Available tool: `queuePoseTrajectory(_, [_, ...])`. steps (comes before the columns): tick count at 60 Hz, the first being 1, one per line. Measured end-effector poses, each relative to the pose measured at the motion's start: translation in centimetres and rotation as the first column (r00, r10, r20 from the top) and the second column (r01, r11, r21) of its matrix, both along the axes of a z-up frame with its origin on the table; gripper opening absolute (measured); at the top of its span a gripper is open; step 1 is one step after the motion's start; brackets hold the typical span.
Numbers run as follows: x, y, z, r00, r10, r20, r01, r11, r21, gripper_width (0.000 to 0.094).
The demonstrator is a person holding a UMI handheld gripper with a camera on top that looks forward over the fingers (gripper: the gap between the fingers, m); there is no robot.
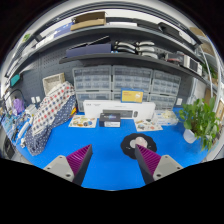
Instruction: Arrange mouse
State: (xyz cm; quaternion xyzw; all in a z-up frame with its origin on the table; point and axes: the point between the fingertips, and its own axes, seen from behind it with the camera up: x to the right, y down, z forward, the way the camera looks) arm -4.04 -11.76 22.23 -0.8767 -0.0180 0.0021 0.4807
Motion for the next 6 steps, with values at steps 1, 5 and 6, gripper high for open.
queuePoseTrajectory(1, [-0.12, -0.07, 0.0, 1.0, 0.001, -0.002, -0.001, 1.0, -0.001, 0.0864])
queuePoseTrajectory(5, [-0.58, -0.21, 0.06, 1.0, 0.008, -0.008, -0.008, 1.0, 0.002, 0.0866])
queuePoseTrajectory(6, [-0.67, -0.24, 0.09, 1.0, 0.01, -0.008, -0.01, 1.0, 0.002, 0.0866])
